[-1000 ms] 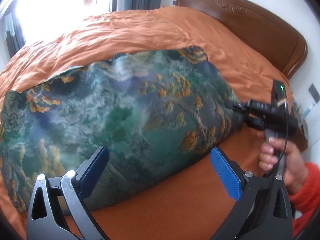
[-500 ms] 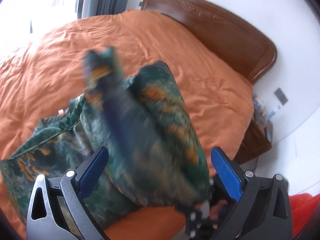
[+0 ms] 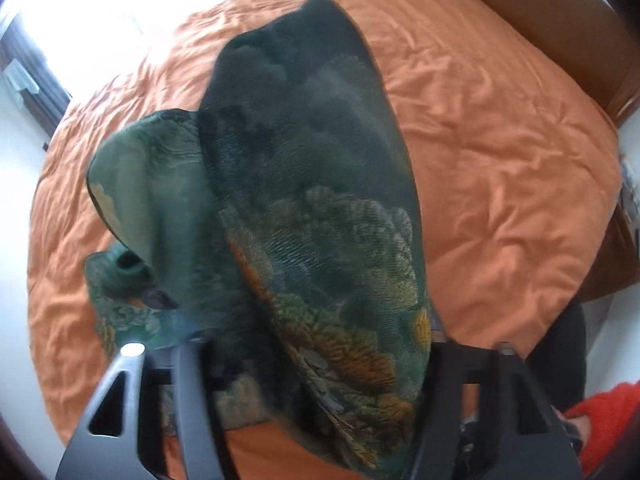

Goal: Fold large clothes

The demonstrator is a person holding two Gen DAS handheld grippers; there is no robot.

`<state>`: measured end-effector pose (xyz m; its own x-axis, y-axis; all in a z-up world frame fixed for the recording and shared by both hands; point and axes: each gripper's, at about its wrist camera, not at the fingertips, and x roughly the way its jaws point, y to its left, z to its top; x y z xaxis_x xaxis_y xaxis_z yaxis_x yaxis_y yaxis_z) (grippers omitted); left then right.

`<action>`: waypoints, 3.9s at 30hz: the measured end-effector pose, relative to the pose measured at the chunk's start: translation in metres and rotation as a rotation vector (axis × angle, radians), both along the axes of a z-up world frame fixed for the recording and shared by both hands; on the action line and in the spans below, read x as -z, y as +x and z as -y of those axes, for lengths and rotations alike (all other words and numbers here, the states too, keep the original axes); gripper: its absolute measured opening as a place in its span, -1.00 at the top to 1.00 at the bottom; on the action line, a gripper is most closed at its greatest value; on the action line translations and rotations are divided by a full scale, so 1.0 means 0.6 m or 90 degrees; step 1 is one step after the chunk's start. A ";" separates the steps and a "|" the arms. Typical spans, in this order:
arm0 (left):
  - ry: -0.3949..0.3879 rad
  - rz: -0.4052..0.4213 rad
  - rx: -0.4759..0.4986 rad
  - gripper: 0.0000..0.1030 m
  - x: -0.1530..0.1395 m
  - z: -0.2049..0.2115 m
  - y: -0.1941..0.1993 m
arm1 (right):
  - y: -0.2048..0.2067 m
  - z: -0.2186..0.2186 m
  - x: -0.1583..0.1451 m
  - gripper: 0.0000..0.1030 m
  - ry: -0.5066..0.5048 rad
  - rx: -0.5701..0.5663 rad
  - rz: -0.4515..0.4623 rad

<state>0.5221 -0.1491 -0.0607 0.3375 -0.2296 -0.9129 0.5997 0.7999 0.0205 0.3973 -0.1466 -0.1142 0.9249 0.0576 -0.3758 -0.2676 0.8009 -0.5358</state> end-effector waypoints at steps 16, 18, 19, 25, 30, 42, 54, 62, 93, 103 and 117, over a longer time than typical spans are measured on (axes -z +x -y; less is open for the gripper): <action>-0.078 -0.022 -0.097 0.40 -0.034 -0.223 0.159 | -0.069 0.120 -0.023 -0.41 0.224 0.016 -0.108; -0.073 -0.030 -0.134 0.39 -0.010 -0.267 0.177 | -0.055 0.140 -0.016 -0.41 0.236 0.042 -0.127; -0.069 -0.035 -0.153 0.39 0.004 -0.288 0.184 | -0.041 0.146 -0.014 -0.41 0.249 0.049 -0.140; -0.139 -0.091 -0.224 0.37 0.083 -0.392 0.209 | 0.046 0.158 -0.028 -0.03 0.306 0.039 -0.194; -0.175 -0.091 -0.213 0.33 0.102 -0.406 0.204 | 0.164 0.110 -0.060 0.09 0.345 -0.020 -0.253; -0.251 -0.159 -0.245 0.17 0.205 -0.453 0.239 | 0.354 -0.024 0.090 0.10 0.269 -0.051 -0.388; -0.319 -0.173 -0.260 -0.08 0.211 -0.481 0.243 | 0.350 -0.040 0.103 0.10 0.234 -0.024 -0.383; -0.346 -0.162 -0.256 -0.10 0.159 -0.532 0.223 | 0.233 0.005 -0.004 0.09 0.200 -0.068 -0.364; -0.298 -0.074 -0.313 -0.15 0.096 -0.543 0.202 | 0.459 -0.019 -0.079 0.06 0.334 0.005 -0.411; -0.299 -0.058 -0.313 -0.33 0.098 -0.579 0.123 | 0.547 -0.137 0.059 0.02 0.272 0.065 -0.491; -0.272 0.009 -0.401 -0.82 0.098 -0.637 0.092 | 0.259 -0.257 0.076 0.01 0.146 -0.069 -0.379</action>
<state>0.5775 0.2334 -0.1196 0.5330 -0.3216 -0.7826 0.0288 0.9313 -0.3631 0.5527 0.0078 -0.1596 0.5461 0.2784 -0.7901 -0.5516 0.8293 -0.0890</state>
